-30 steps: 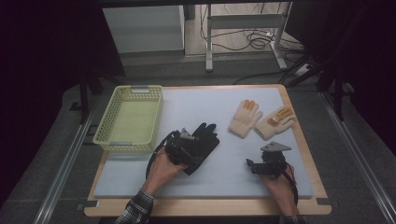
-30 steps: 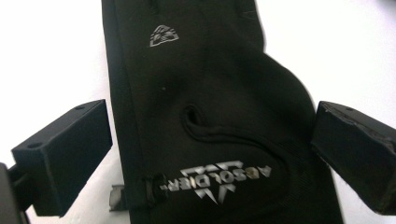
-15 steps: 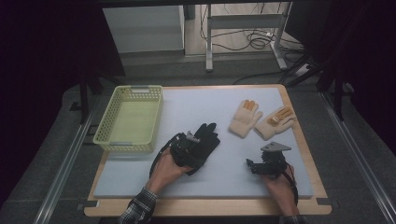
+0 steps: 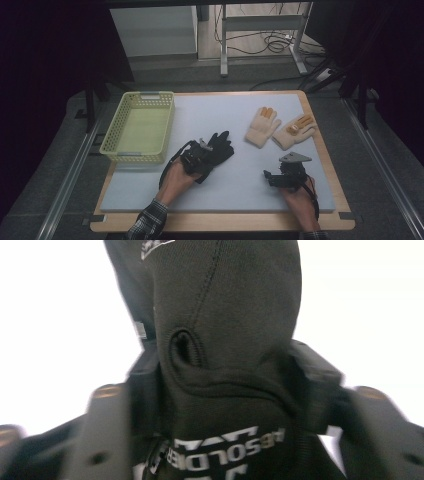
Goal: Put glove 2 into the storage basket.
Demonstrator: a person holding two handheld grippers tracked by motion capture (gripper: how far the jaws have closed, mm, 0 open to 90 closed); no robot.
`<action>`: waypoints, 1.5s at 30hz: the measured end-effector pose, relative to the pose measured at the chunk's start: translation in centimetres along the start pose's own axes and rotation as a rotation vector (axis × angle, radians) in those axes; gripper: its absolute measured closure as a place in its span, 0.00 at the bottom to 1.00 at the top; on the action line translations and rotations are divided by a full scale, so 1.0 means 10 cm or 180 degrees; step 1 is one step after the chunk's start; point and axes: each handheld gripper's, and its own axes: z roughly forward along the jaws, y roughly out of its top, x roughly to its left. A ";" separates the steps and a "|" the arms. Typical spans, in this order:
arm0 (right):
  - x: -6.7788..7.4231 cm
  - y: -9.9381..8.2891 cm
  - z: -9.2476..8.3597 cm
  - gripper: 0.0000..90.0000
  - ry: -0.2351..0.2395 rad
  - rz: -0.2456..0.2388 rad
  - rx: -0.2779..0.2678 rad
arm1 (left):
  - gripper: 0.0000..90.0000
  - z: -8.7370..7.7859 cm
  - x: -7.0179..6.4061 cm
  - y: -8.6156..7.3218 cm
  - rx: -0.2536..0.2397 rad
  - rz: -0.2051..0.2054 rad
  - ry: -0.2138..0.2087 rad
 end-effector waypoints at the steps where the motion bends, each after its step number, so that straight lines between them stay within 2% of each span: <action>1: 0.00 0.00 0.00 0.18 -0.0001 -0.0002 -0.0001 | 0.58 -0.01 0.02 0.00 0.0002 -0.0029 -0.0021; 3: 0.00 0.00 0.00 0.18 0.0003 0.0003 0.0001 | 0.65 -0.02 0.04 0.01 0.0006 -0.0055 -0.0036; 8: 0.00 0.00 0.00 0.18 0.0001 0.0000 0.0001 | 0.71 -0.08 0.11 0.02 0.0010 -0.0093 -0.0161; 11: 0.00 0.00 0.00 0.18 0.0002 0.0003 0.0002 | 0.71 -0.13 0.11 0.04 0.0009 -0.0080 -0.0102; 17: 0.00 0.00 0.00 0.18 -0.0002 -0.0001 -0.0001 | 0.71 -0.31 0.13 0.14 -0.0141 -0.0075 -0.0046; 23: 0.00 0.00 0.00 0.18 -0.0008 -0.0007 -0.0005 | 0.70 -0.52 0.25 0.28 -0.0189 -0.0109 0.0081; 32: 0.00 0.00 0.00 0.18 -0.0010 -0.0011 -0.0006 | 0.70 -0.94 0.54 0.38 -0.0333 -0.0291 0.0331; 35: 0.00 0.00 0.00 0.18 -0.0010 -0.0009 -0.0013 | 0.70 -1.03 0.65 0.38 -0.0314 -0.0318 0.0449; 40: 0.00 0.00 0.00 0.18 -0.0008 -0.0005 -0.0013 | 0.70 -1.20 0.89 0.33 -0.0333 -0.0465 0.0651; 45: 0.00 0.00 0.00 0.18 -0.0010 -0.0008 -0.0013 | 0.70 -1.33 1.15 0.19 -0.0382 -0.0637 0.0812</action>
